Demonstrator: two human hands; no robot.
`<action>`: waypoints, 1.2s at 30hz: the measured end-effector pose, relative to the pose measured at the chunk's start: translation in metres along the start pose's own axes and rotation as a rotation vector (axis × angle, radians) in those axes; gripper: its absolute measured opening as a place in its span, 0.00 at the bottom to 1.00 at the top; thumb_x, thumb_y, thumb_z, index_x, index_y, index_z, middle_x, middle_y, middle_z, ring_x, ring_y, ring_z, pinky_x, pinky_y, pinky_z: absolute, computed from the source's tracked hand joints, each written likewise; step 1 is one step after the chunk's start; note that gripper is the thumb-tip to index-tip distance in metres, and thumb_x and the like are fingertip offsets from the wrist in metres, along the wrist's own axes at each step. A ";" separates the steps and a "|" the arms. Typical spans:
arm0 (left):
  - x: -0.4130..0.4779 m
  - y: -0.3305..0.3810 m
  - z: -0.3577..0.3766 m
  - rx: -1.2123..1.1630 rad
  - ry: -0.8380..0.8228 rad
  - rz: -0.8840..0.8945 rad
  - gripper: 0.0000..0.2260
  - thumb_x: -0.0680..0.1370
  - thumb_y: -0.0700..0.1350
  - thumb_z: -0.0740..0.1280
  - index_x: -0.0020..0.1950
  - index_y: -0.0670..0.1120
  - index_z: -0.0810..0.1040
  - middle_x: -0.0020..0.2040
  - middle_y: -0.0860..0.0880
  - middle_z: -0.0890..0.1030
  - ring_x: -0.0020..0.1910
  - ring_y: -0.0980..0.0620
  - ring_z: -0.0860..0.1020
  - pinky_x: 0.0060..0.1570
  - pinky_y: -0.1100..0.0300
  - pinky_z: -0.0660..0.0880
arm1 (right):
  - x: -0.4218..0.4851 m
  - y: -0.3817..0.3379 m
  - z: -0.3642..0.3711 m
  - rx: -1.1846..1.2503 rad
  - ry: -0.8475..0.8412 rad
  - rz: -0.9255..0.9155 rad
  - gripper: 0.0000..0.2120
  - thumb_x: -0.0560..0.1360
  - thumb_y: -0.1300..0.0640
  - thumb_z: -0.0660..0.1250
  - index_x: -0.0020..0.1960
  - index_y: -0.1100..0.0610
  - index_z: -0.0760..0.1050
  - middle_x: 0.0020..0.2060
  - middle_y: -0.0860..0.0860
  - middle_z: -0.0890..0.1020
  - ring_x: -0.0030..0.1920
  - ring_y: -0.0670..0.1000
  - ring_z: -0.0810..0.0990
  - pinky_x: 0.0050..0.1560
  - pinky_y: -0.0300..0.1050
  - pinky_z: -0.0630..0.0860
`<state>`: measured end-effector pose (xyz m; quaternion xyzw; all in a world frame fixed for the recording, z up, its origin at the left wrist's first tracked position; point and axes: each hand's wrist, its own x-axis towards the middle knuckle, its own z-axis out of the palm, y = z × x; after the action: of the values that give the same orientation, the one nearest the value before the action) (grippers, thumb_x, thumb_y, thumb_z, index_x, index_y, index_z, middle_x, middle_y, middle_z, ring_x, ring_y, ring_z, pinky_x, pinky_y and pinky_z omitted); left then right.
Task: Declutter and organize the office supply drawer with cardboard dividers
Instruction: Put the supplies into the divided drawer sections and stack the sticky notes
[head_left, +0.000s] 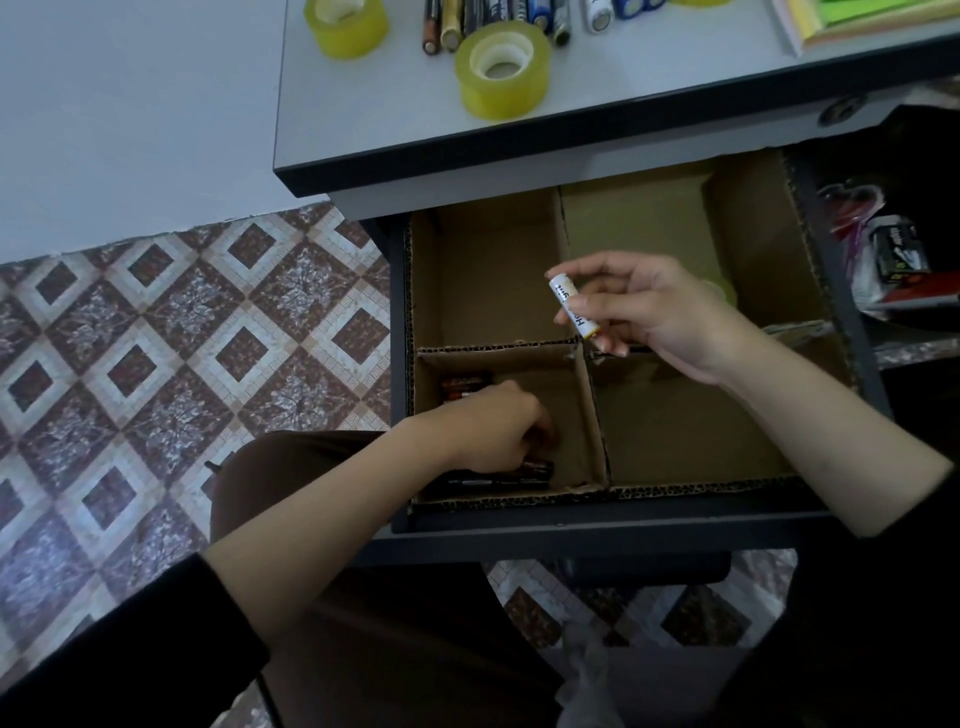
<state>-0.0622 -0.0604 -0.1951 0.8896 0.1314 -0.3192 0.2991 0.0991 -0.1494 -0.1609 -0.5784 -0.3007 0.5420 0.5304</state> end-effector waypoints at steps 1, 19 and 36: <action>-0.001 -0.002 0.000 -0.008 -0.007 -0.010 0.15 0.76 0.38 0.63 0.60 0.47 0.78 0.56 0.45 0.79 0.53 0.47 0.77 0.54 0.52 0.75 | 0.000 0.000 0.000 0.001 -0.001 -0.004 0.12 0.73 0.66 0.65 0.54 0.55 0.77 0.35 0.50 0.83 0.25 0.45 0.73 0.24 0.33 0.69; 0.001 0.003 0.002 0.048 0.019 -0.004 0.12 0.70 0.45 0.74 0.52 0.45 0.82 0.49 0.48 0.81 0.49 0.51 0.78 0.49 0.59 0.75 | -0.001 -0.002 0.000 0.001 0.000 0.015 0.13 0.72 0.65 0.66 0.54 0.54 0.77 0.36 0.50 0.83 0.26 0.45 0.73 0.24 0.33 0.69; -0.052 -0.044 -0.012 -0.211 1.035 -0.191 0.22 0.79 0.48 0.60 0.72 0.46 0.64 0.73 0.49 0.63 0.69 0.58 0.57 0.67 0.66 0.52 | -0.023 -0.033 0.056 -1.026 -0.536 0.276 0.04 0.73 0.57 0.69 0.47 0.55 0.78 0.38 0.51 0.81 0.35 0.46 0.80 0.33 0.35 0.77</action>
<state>-0.1148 -0.0203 -0.1740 0.8800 0.3732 0.1503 0.2526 0.0488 -0.1460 -0.1144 -0.6377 -0.5696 0.5184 0.0132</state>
